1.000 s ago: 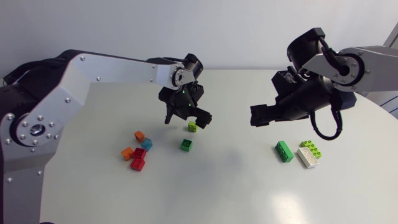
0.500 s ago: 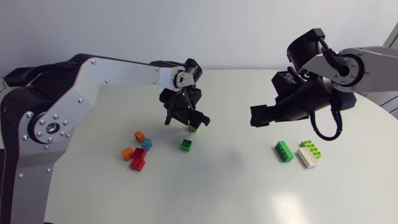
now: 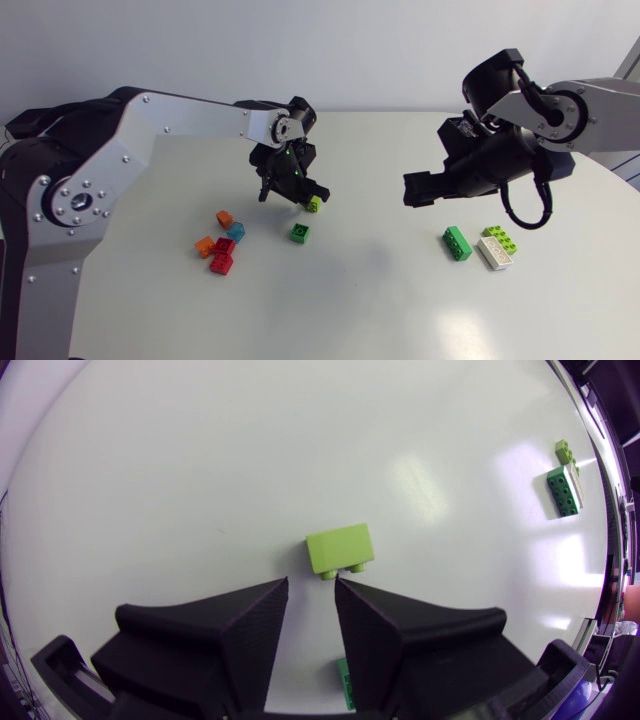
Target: Sort duplo bricks by size, large to the right and small to the left
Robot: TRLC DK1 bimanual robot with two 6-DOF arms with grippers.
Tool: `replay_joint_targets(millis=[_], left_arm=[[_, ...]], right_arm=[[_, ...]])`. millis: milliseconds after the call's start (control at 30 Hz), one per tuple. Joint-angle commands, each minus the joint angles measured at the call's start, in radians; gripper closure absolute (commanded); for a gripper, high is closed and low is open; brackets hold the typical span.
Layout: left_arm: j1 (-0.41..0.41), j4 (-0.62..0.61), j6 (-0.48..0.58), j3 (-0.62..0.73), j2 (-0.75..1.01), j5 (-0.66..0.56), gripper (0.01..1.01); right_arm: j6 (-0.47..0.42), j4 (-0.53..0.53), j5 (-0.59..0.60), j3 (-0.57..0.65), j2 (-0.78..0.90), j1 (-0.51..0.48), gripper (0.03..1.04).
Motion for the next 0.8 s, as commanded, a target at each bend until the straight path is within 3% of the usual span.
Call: replay_joint_targets(millis=[0, 33, 133, 233, 600, 667, 767], left_arm=[[-0.003, 0.005, -0.013, -0.01, -0.028, -0.01, 0.662], [-0.009, 0.004, -0.013, -0.006, -0.028, -0.013, 0.602], [-0.024, -0.001, -0.013, 0.017, -0.016, -0.024, 0.154], [-0.034, -0.028, -0.021, 0.059, 0.013, -0.024, 0.067], [-0.063, -0.102, -0.042, 0.191, 0.102, -0.024, 0.066], [-0.064, -0.107, -0.044, 0.206, 0.118, -0.025, 0.107], [-0.063, -0.114, -0.051, 0.22, 0.13, -0.024, 0.29]], right_arm=[[0.004, -0.001, -0.002, -0.033, -0.018, 0.004, 0.07], [0.004, 0.001, -0.002, -0.033, -0.018, 0.004, 0.07], [0.001, 0.001, -0.002, -0.031, -0.014, 0.002, 0.07], [-0.001, 0.001, -0.002, -0.027, -0.012, 0.001, 0.07], [-0.01, 0.01, -0.002, -0.022, 0.014, -0.004, 0.07], [-0.011, 0.012, -0.001, -0.022, 0.015, -0.006, 0.07], [-0.018, 0.013, -0.002, -0.021, 0.018, -0.012, 0.07]])
